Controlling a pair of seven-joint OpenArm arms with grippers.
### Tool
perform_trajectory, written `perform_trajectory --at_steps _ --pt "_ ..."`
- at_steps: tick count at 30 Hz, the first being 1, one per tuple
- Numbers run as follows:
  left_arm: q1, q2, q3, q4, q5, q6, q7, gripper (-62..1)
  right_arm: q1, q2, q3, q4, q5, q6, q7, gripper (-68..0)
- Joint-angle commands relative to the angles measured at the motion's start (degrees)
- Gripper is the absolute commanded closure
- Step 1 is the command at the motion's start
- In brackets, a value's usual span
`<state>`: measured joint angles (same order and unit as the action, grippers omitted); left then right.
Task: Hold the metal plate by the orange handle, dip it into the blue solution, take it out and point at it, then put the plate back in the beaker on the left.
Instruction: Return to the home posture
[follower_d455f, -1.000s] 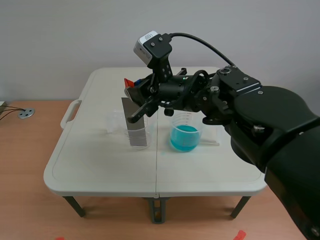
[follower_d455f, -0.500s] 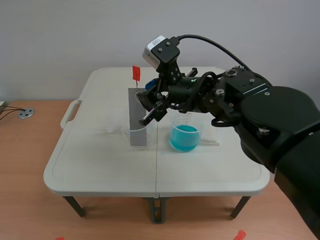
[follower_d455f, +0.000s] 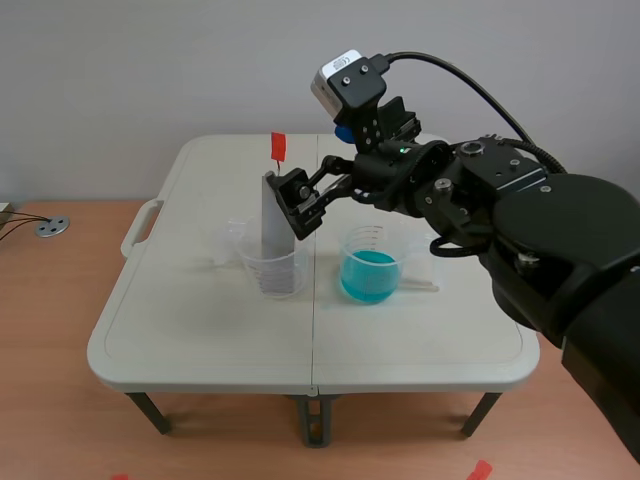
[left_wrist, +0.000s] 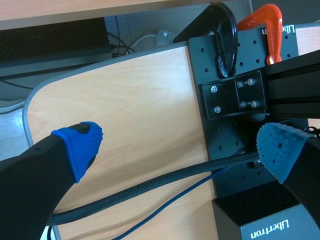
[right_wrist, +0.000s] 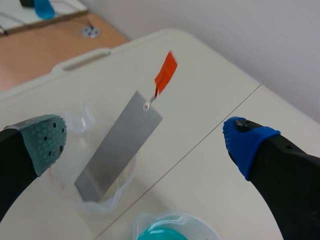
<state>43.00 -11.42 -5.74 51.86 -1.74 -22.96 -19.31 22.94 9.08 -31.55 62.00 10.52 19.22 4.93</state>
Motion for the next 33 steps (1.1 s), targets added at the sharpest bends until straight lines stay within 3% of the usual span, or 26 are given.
perform_trajectory --at_steps 1,7,10,17,23,33 --pt "0.63 0.11 0.04 0.59 -0.22 -0.31 -0.5 -62.3 0.5 1.42 0.52 1.57 1.05 -0.72 0.52 -66.5" --pt "0.63 0.11 0.04 0.59 -0.22 -0.31 -0.66 -62.3 -4.0 5.95 0.61 7.56 5.4 -2.19 0.59 -66.5" --pt "0.59 0.13 0.04 0.96 -0.26 -0.33 -4.37 -62.3 -7.61 8.09 1.75 12.22 6.67 -3.3 0.57 -66.5" --pt "0.61 -0.87 -0.11 4.02 -0.24 -0.09 -9.09 -62.3 -17.84 12.24 6.86 24.09 7.13 -5.14 0.04 -66.5" --pt "0.59 -4.04 -0.11 14.64 -0.68 -0.13 -17.16 -62.3 -27.1 15.15 10.78 32.24 8.09 -6.45 -0.31 -66.5" --pt "0.61 -7.8 -0.11 31.67 -0.63 -0.35 -17.16 -62.3 -41.72 15.52 18.29 42.12 8.13 -6.86 -0.46 -66.5"
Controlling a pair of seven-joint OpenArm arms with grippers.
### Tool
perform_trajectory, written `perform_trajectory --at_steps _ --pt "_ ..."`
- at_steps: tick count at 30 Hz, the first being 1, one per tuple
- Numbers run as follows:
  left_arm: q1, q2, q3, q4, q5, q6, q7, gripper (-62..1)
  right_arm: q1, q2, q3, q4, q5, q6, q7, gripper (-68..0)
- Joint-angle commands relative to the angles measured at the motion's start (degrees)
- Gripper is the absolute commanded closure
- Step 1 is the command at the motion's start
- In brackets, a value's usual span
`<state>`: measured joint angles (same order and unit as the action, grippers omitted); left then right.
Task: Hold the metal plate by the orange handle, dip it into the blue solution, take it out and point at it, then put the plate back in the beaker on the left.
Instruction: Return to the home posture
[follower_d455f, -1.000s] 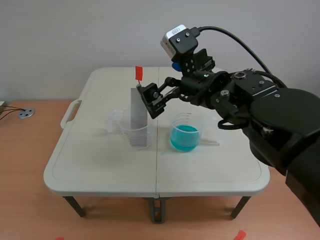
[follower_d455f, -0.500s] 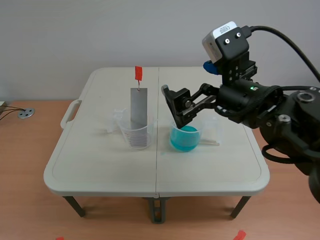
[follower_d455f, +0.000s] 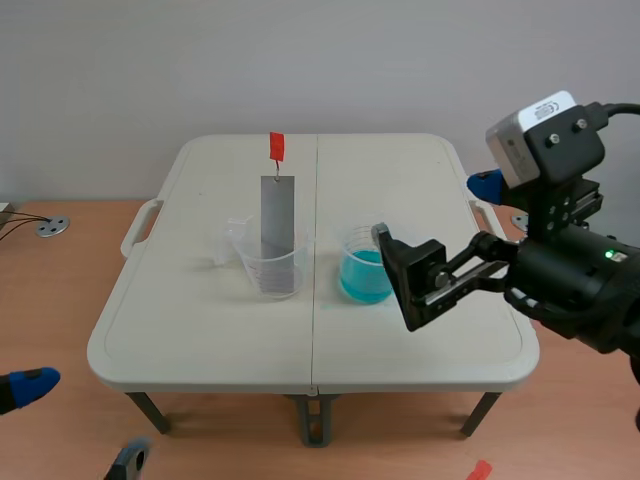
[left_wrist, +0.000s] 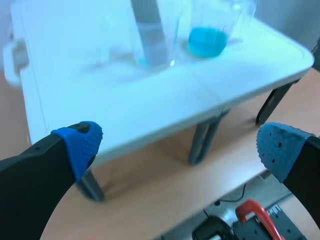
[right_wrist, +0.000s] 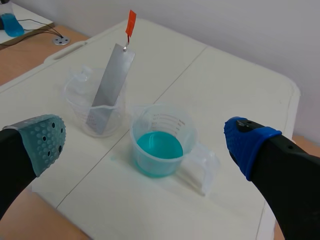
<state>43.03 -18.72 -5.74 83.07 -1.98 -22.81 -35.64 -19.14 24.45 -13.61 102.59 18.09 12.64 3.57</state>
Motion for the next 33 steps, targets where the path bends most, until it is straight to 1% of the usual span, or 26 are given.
perform_trajectory --at_steps 1,3,6,10,14,16,24,33 --pt "0.59 -0.87 -0.11 1.77 -0.42 -0.5 -0.85 -62.3 -0.96 0.15 0.98 2.56 0.57 -0.37 0.9 -66.5" --pt "0.59 -1.64 -0.11 4.11 -0.42 -0.5 -0.85 -62.3 -3.28 0.15 2.1 4.42 0.55 -1.16 0.9 -66.5" --pt "0.61 -3.52 -0.11 6.36 -0.42 -0.52 -0.83 -62.3 -6.38 0.15 3.72 6.75 0.55 -1.31 0.94 -66.5" --pt "0.59 -6.62 -0.11 7.54 -0.42 -0.92 -1.03 -62.3 -10.23 0.13 5.18 8.87 0.57 -1.36 1.6 -66.5" --pt "0.57 -9.16 -0.11 8.76 -2.4 -0.92 -1.03 -62.3 -13.29 0.13 5.95 10.29 0.48 -2.82 2.34 -66.5" --pt "0.37 -10.03 -0.11 8.94 -2.82 -0.92 -0.98 -62.3 -14.25 0.11 6.38 10.62 0.39 -2.84 2.56 -66.5" --pt "0.11 -11.8 -0.11 8.76 -2.82 -0.9 -0.37 -62.3 -16.31 0.0 7.3 10.82 0.35 -3.72 3.89 -66.5" --pt "0.11 -11.8 -0.11 8.76 -2.78 -0.9 -0.35 -62.3 -16.28 0.0 7.3 10.82 0.35 -3.72 3.63 -66.5"
